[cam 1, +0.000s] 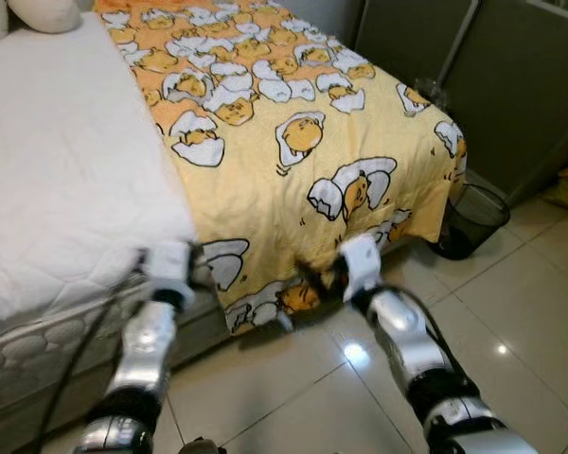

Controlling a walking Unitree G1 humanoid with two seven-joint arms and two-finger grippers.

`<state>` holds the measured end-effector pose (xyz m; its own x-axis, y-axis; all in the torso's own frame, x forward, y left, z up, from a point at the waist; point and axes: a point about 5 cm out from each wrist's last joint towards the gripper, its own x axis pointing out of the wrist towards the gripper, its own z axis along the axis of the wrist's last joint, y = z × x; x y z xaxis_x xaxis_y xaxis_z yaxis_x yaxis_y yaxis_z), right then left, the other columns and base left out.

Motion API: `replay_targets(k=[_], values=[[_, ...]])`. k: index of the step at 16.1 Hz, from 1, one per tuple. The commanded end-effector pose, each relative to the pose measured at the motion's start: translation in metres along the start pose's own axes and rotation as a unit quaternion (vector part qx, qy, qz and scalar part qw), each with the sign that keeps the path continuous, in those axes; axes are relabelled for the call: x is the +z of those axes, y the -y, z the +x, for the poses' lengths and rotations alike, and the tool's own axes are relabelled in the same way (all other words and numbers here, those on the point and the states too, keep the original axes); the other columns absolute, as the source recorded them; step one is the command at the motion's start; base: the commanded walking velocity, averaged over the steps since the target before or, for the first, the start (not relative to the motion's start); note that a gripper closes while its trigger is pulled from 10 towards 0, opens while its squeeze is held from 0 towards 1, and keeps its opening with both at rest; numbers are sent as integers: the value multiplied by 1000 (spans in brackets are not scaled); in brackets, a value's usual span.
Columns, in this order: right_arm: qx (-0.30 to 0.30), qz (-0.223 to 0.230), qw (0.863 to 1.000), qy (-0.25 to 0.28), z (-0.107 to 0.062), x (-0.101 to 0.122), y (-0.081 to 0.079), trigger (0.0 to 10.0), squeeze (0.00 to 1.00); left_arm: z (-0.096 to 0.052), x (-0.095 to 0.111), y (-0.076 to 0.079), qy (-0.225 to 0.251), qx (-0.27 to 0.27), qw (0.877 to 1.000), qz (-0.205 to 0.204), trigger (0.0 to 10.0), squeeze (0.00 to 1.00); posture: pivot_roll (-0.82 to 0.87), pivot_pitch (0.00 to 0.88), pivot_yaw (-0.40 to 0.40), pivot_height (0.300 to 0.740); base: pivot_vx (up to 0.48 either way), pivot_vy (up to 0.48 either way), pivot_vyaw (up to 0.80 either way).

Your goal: Clean up the room

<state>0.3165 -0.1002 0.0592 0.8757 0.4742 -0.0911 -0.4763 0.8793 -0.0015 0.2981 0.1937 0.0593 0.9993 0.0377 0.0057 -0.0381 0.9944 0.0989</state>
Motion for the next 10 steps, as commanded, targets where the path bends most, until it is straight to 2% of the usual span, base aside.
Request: replay_targets(k=[1, 2, 3, 7, 8, 10], values=[[-19, 4, 999, 29, 1, 10, 6, 10000, 0, -1, 8, -4, 20, 28, 999, -9, 10000, 0, 94, 0, -94, 740, 0, 0, 0], [-25, -4, 999, 31, 2, 12, 7, 10000, 0, -4, 11, -8, 30, 40, 999, -9, 10000, 0, 97, 0, -95, 740, 0, 0, 0], [-34, -3, 998, 43, 4, 17, 11, 10000, 0, -11, 14, -16, 38, 73, 997, -8, 10000, 0, 105, 0, -99, 740, 0, -480, 650], [-48, -11, 997, 52, 8, 23, 11, 10000, 0, -20, 10, -23, 16, 131, 991, 23, 10000, 0, 112, 0, -109, 740, 0, -480, 617], [-41, -5, 997, 58, 8, 23, 8, 10000, 1000, -23, 10, -25, 4, 143, 989, 43, 10000, 1000, 112, 0, -108, 740, 0, -461, 587], [-38, -5, 997, 61, 7, 21, 6, 10000, 1000, -24, 9, -27, -11, 142, 988, 66, 10000, 1000, 109, 0, -105, 740, 0, -456, 556]])
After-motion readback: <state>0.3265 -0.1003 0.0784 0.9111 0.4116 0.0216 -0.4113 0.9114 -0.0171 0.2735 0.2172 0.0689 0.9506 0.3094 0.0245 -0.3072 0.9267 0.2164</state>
